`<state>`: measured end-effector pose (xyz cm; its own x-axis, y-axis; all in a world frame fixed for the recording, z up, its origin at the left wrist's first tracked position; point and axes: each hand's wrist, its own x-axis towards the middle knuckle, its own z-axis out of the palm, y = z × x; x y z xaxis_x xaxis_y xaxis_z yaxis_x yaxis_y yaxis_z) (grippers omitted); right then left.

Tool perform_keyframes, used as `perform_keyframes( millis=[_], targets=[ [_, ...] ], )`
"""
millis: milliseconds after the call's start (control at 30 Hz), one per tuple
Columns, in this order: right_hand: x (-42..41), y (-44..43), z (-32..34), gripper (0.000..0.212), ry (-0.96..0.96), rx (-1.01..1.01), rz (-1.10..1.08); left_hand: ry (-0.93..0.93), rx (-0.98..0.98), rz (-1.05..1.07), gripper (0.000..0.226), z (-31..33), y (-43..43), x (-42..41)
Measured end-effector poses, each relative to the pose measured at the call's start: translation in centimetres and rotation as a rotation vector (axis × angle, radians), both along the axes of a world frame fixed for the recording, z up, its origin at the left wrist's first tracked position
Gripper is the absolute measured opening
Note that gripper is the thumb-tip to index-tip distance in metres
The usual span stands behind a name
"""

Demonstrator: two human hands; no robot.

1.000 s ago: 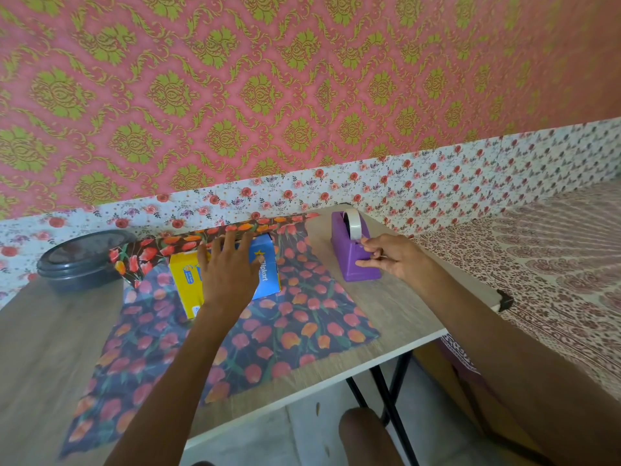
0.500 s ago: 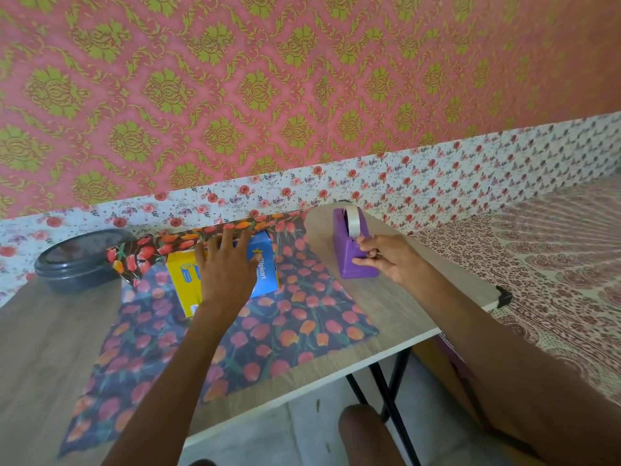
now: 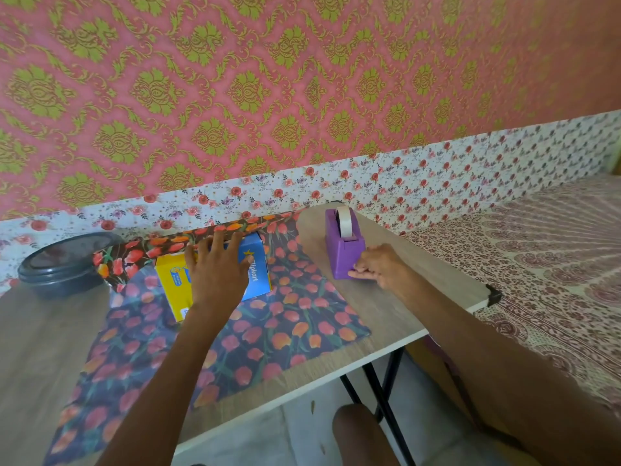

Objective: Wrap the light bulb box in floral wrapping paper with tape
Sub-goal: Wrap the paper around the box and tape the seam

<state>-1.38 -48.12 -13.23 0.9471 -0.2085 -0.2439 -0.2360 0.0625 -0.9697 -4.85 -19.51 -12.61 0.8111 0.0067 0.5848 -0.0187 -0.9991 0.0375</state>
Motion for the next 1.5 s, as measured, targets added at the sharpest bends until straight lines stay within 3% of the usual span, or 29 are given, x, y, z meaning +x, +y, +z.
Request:
perform_keyframes(
  millis=[100,200,333,433,533,700,833,867,1100,1233,1500],
  targets=[
    [0.1,-0.2,-1.4,0.022,-0.011,0.053,-0.033,-0.027,0.005,-0.012,0.048,0.0,-0.1,0.2],
    [-0.3,0.3,-1.7,0.046,-0.036,0.028,-0.099,-0.035,-0.013,-0.02,0.052,0.2,-0.1,0.0],
    [-1.9,2.2,-0.8,0.048,-0.191,-0.136,-0.169,-0.09,-0.181,-0.066,0.09,0.5,-0.4,-0.3],
    [-3.0,3.9,0.7,0.05,-0.392,-0.171,-0.011,-0.128,-0.356,-0.164,0.113,0.8,-0.3,-0.3],
    [-3.7,5.8,2.5,0.052,-0.601,-0.241,0.205,-0.135,-0.502,-0.256,0.117,1.1,0.0,-0.7],
    [-4.0,9.4,4.3,0.053,-0.837,-0.229,0.494,-0.048,-0.584,-0.222,0.098,2.3,1.0,-1.2],
    [-3.3,11.8,4.8,0.054,-0.876,-0.196,0.608,0.088,-0.453,-0.257,0.025,3.6,2.7,-0.4],
    [-3.1,12.4,5.0,0.054,-0.89,-0.199,0.62,0.118,-0.492,-0.326,0.02,3.9,3.3,-0.2],
    [-1.4,14.2,5.3,0.048,-0.943,-0.348,0.622,0.522,-1.011,-0.598,0.033,5.8,5.2,-1.8],
    [-0.4,14.6,5.1,0.047,-0.936,-0.386,0.6,0.55,-0.96,-0.645,0.029,5.6,5.4,-1.7],
    [-0.1,14.8,5.0,0.052,-0.936,-0.486,0.636,0.391,-0.972,-0.559,0.009,5.0,5.3,-0.9]
  ],
)
